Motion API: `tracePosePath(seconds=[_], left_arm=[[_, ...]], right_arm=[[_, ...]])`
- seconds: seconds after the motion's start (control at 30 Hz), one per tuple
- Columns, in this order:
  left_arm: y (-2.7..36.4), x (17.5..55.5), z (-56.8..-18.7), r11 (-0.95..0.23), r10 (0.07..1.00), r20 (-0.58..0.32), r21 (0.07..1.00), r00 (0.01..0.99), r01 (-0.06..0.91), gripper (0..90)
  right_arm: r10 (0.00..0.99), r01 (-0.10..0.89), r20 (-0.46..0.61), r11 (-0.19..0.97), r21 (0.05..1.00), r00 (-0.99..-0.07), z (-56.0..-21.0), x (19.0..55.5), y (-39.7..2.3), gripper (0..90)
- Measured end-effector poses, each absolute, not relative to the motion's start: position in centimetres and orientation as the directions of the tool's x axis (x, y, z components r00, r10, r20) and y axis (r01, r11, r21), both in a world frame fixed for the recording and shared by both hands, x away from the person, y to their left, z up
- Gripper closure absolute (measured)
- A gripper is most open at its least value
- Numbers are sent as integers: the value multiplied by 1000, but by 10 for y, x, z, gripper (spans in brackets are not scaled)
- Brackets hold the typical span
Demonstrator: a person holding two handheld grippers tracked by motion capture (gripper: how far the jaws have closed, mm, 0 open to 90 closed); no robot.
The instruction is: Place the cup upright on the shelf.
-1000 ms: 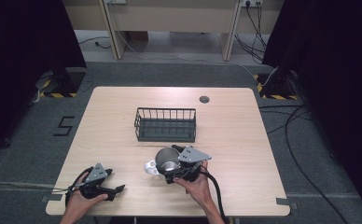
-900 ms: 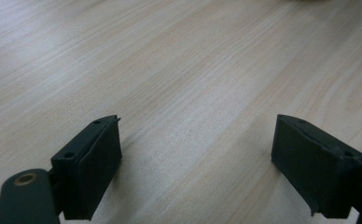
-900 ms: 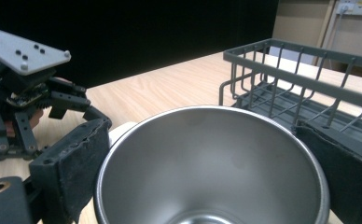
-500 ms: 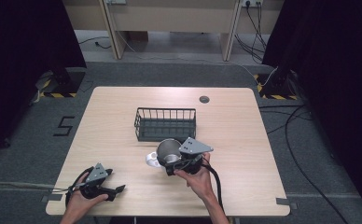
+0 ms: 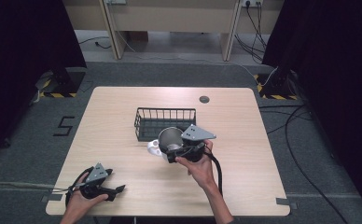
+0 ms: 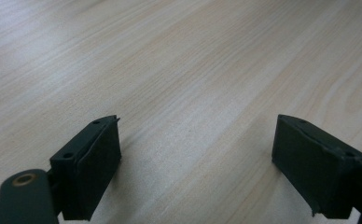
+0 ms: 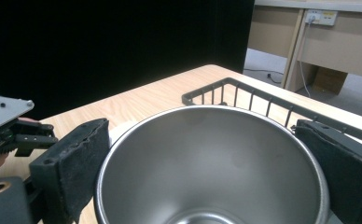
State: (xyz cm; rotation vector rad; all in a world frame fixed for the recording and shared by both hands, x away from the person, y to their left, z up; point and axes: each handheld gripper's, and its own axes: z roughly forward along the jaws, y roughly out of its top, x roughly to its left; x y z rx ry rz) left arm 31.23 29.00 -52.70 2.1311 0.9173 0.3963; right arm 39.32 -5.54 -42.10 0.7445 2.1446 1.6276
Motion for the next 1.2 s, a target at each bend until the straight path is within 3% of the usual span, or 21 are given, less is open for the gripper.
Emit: tracePosePath(seconds=[1.2], left_arm=[[290, 312, -527, -443, 722, -18, 756, 691, 483, 147]], right_arm=[[640, 210, 51, 175, 962, -766, -364, 443, -53, 61]])
